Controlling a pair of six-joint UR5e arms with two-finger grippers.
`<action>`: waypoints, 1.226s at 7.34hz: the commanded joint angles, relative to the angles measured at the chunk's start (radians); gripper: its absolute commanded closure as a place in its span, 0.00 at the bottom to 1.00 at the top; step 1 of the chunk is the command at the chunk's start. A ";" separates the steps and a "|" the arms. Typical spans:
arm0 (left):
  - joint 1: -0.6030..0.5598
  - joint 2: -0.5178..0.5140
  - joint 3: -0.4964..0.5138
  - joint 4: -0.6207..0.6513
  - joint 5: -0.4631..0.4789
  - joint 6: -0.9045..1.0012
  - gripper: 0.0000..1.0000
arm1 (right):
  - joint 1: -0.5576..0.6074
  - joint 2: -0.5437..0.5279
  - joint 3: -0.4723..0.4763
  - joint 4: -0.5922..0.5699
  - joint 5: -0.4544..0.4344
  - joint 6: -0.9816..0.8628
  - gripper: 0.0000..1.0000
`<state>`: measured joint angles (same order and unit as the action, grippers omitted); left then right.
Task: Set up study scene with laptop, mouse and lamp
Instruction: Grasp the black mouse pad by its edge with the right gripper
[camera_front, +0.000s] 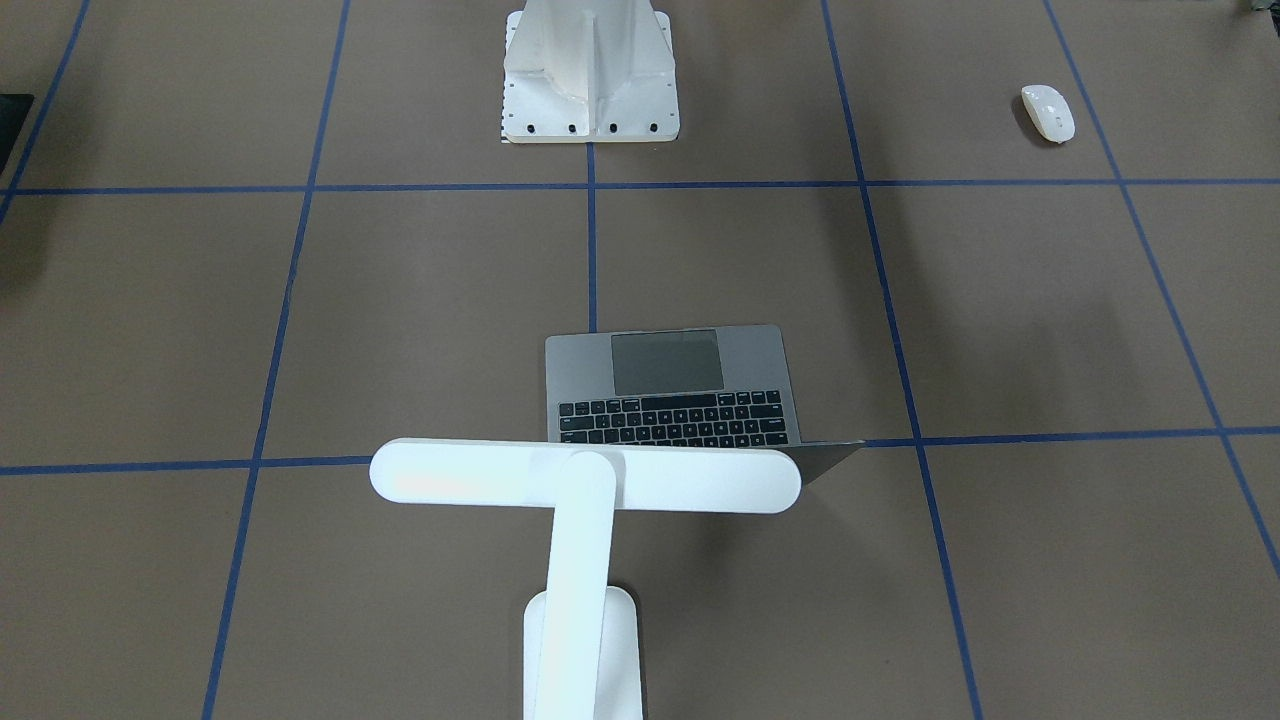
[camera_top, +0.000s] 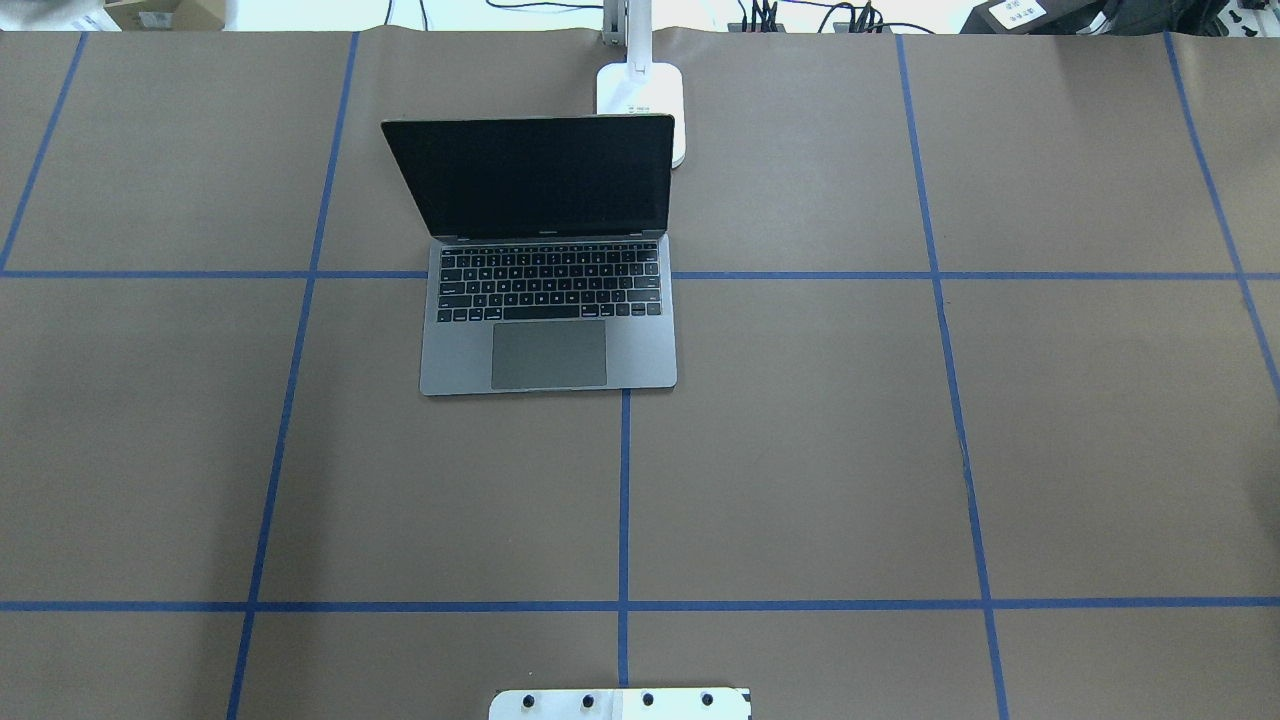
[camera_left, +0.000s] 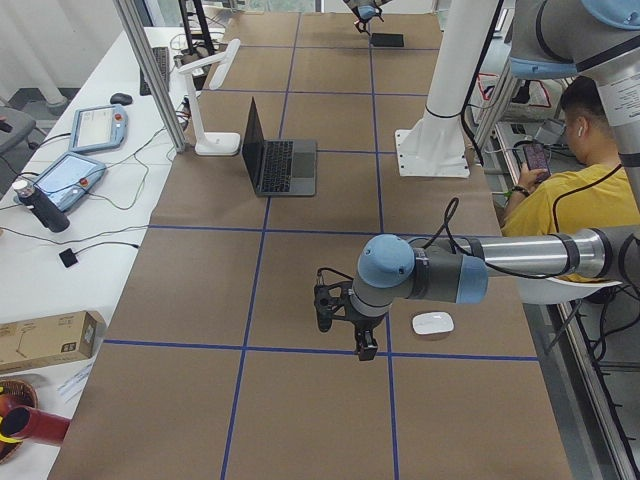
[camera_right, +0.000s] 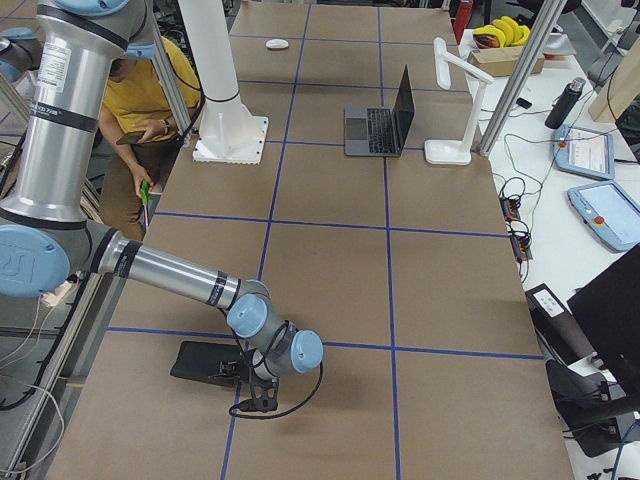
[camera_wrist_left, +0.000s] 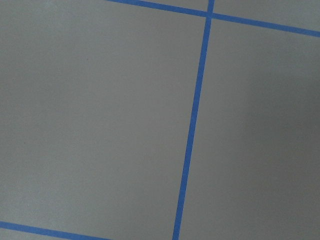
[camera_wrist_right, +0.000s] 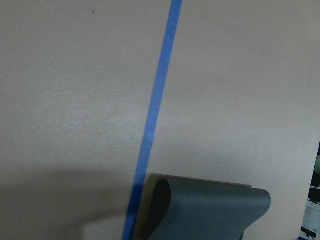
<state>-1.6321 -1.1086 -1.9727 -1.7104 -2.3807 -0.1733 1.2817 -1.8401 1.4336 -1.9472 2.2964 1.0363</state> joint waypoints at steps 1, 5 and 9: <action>0.000 0.000 0.000 0.000 0.000 0.000 0.00 | -0.001 -0.021 -0.002 0.001 -0.024 0.001 0.02; 0.000 0.000 0.000 0.000 0.000 0.000 0.00 | -0.005 -0.008 -0.010 -0.001 0.001 0.075 0.01; 0.000 0.000 0.000 0.000 0.000 0.000 0.00 | -0.005 -0.011 -0.061 0.001 -0.005 0.079 0.02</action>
<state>-1.6322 -1.1091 -1.9727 -1.7104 -2.3807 -0.1733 1.2764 -1.8492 1.3849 -1.9466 2.2957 1.1157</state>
